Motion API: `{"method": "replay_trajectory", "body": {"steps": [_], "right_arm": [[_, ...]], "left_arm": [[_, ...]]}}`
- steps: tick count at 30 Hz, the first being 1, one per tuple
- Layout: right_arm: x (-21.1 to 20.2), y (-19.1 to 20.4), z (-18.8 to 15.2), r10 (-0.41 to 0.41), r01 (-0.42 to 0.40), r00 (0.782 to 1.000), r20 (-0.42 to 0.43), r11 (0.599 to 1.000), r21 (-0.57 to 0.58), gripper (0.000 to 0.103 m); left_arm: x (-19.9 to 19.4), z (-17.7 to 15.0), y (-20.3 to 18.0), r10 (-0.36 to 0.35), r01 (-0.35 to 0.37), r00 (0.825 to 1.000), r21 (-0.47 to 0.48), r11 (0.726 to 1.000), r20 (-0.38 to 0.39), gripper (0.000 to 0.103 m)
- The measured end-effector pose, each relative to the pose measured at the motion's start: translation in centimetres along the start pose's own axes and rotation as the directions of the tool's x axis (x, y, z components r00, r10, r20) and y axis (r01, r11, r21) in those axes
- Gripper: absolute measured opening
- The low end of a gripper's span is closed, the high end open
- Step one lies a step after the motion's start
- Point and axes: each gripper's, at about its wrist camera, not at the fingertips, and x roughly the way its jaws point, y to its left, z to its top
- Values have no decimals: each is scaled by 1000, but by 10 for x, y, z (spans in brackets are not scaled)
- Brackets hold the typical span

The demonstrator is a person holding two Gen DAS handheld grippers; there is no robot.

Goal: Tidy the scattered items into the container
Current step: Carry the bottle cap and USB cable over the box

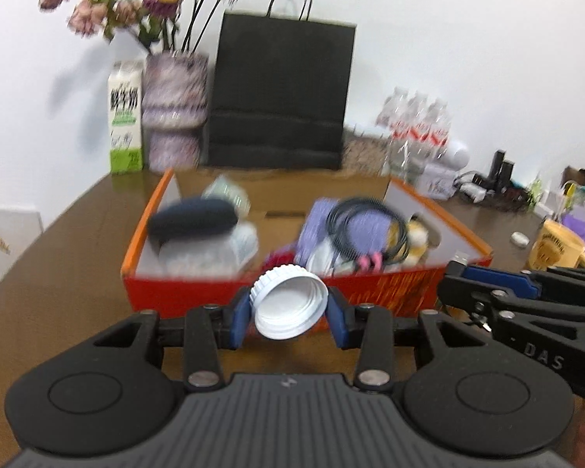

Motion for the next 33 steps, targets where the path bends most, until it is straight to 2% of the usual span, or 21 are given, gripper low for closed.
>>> {"method": "replay_trajectory", "body": {"steps": [10,18,25,30,33], "right_arm": [[10,0,57,-13,17,996,93,999,-44,24],[50,2,80,-3,7,996,92,999,-43,24],[88,-8,86,-5,7,998,63,1000,-25,24],[113,-19,77,-3,3,1000,18,1000,-11,24],[126,-26,69,-1,1,1000,-28,1000,-3,24]], "left_arm": [[-3,55,-7,-15,11,992,38,999,129,41],[23,76,-4,-6,2,988,27,1000,154,41],[63,87,7,33,-35,990,9,999,136,41],[90,78,16,64,-63,994,-4,998,85,41],[101,72,16,84,-86,995,25,996,61,41]]}}
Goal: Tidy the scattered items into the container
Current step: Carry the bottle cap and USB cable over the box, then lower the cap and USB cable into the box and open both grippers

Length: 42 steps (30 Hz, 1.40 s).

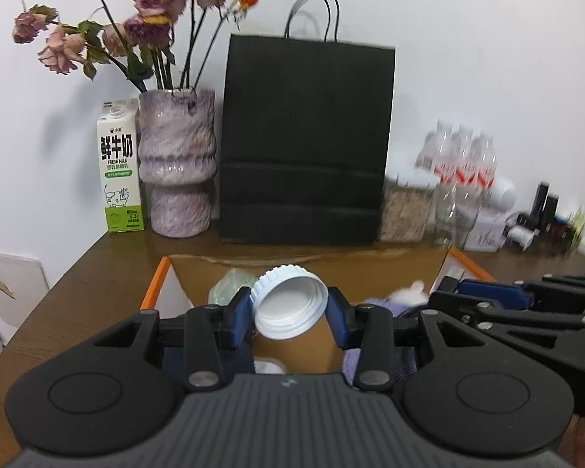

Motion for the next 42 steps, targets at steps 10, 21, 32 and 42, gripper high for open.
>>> {"method": "replay_trajectory", "body": {"steps": [10,21,32,42], "right_arm": [[2,-8,-1,-19,20,999,-28,999,32,66],[-21,-16,11,-7,5,1000,27,999,53,103],[-34,-7,14,-10,9,999,37,1000,28,103],[-68,9,7,-3,3,998,57,1000,0,103]], "left_arm": [[-4,-1,-1,75,-77,996,45,996,43,90],[-22,8,4,81,-84,993,39,996,84,103],[-37,9,5,78,-81,992,25,996,102,103],[-75,-4,6,103,-103,989,-5,995,108,103]]}}
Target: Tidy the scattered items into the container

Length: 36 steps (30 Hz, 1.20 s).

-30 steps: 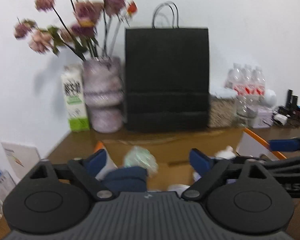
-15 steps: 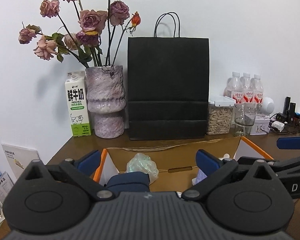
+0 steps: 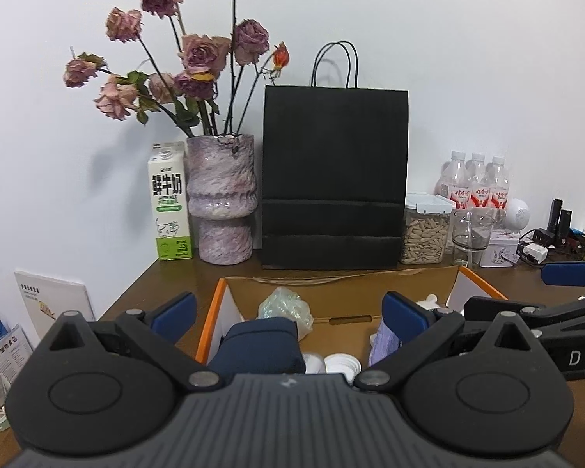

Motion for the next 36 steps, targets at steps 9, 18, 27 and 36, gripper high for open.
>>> {"method": "replay_trajectory", "body": {"steps": [9,18,27,36], "right_arm": [[-47,23,-27,-4,4,1000,1,1000,-10,103],[-85,40,-66,2,-2,999,-44,1000,3,103],[-114,54,-96,-16,19,997,-77,999,33,103],[-131,62,-115,-63,67,995,-78,996,51,103]], "left_arm": [[-52,-27,5,23,-23,1000,-29,999,-15,103],[-94,-59,10,14,-15,997,-16,1000,-82,103],[-124,-84,13,20,-23,994,-25,999,-106,103],[-140,-99,11,43,-44,993,-10,999,-109,103]]}}
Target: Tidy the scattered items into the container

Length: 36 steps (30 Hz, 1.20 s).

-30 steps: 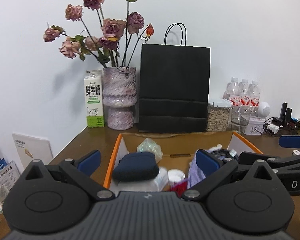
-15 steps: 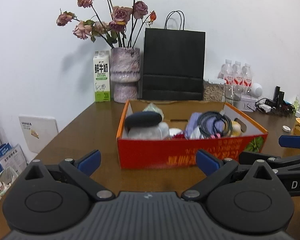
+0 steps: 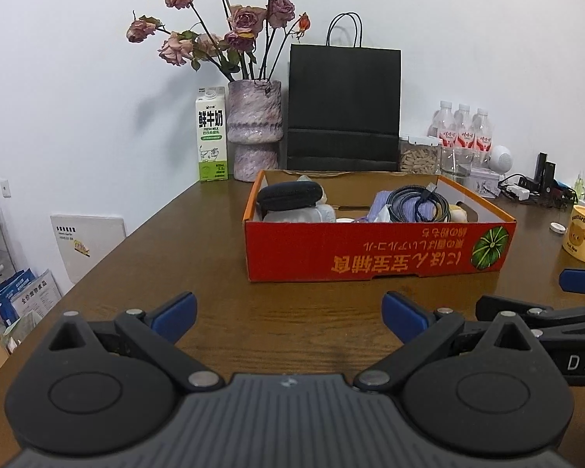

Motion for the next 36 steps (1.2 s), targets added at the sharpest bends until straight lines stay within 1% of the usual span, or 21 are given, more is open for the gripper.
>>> {"method": "replay_trajectory", "body": {"steps": [15,36], "right_arm": [[-8,3,-4,-5,5,1000,1,1000,-8,103],[-7,4,-2,-3,3,1000,-4,1000,-6,103]], "left_arm": [[-10,-4,0,14,-14,1000,6,1000,7,103],[-8,-3,1,15,-15,1000,5,1000,3,103]]}}
